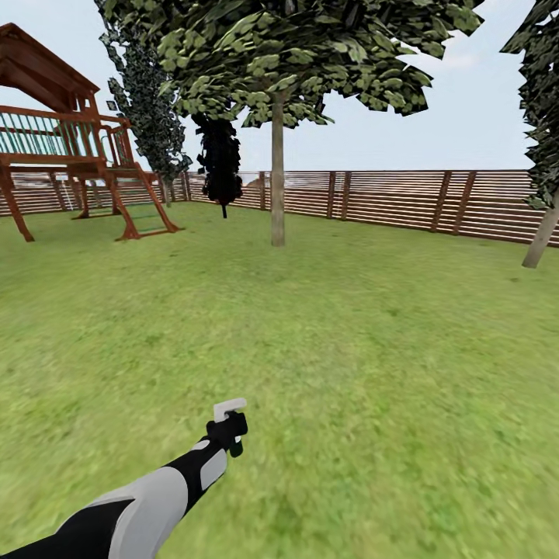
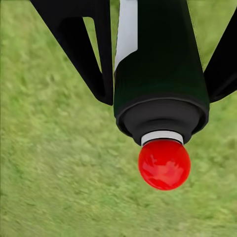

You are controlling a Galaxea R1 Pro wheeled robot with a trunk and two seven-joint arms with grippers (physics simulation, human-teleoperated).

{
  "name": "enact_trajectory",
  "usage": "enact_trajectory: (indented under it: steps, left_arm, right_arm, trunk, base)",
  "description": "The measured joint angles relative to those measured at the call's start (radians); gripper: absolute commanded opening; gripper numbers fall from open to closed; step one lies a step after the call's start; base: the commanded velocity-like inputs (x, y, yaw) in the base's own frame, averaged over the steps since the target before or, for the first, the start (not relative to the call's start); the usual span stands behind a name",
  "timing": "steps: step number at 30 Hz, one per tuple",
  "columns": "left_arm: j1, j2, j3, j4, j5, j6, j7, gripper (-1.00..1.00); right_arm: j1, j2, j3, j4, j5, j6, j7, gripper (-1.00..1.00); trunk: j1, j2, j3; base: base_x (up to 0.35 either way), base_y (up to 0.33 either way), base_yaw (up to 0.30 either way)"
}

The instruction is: In the garden, pick up the pesticide atomizer on the floor and spray pesticide onto both trees until each tree trunk is fully covered.

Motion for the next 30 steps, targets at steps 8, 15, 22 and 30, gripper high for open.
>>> enact_trajectory:
  steps: [8, 15, 22, 30]
  left_arm:
    - [0.000, 0.000, 0.000, 0.000, 0.000, 0.000, 0.000, -1.00]
    - [0.000, 0.000, 0.000, 0.000, 0.000, 0.000, 0.000, -1.00]
    - [0.000, 0.000, 0.000, 0.000, 0.000, 0.000, 0.000, -1.00]
    - [0.000, 0.004, 0.001, 0.000, -0.001, -0.003, -0.002, -1.00]
  right_arm:
    - [0.000, 0.001, 0.000, 0.000, 0.000, 0.000, 0.000, 1.00]
    - [0.000, 0.001, 0.000, 0.000, 0.000, 0.000, 0.000, 1.00]
    - [0.000, 0.001, 0.000, 0.000, 0.000, 0.000, 0.000, 1.00]
    - [0.000, -0.001, -0.002, -0.001, 0.000, 0.000, 0.000, 1.00]
  trunk:
    - [0.000, 0.000, 0.000]
    - [0.000, 0.000, 0.000]
    - [0.000, 0.000, 0.000]
    - [0.000, 0.000, 0.000]
  base:
    - [0.350, 0.000, 0.000]
    - [0.350, 0.000, 0.000]
    - [0.350, 0.000, 0.000]
    - [0.350, 0.000, 0.000]
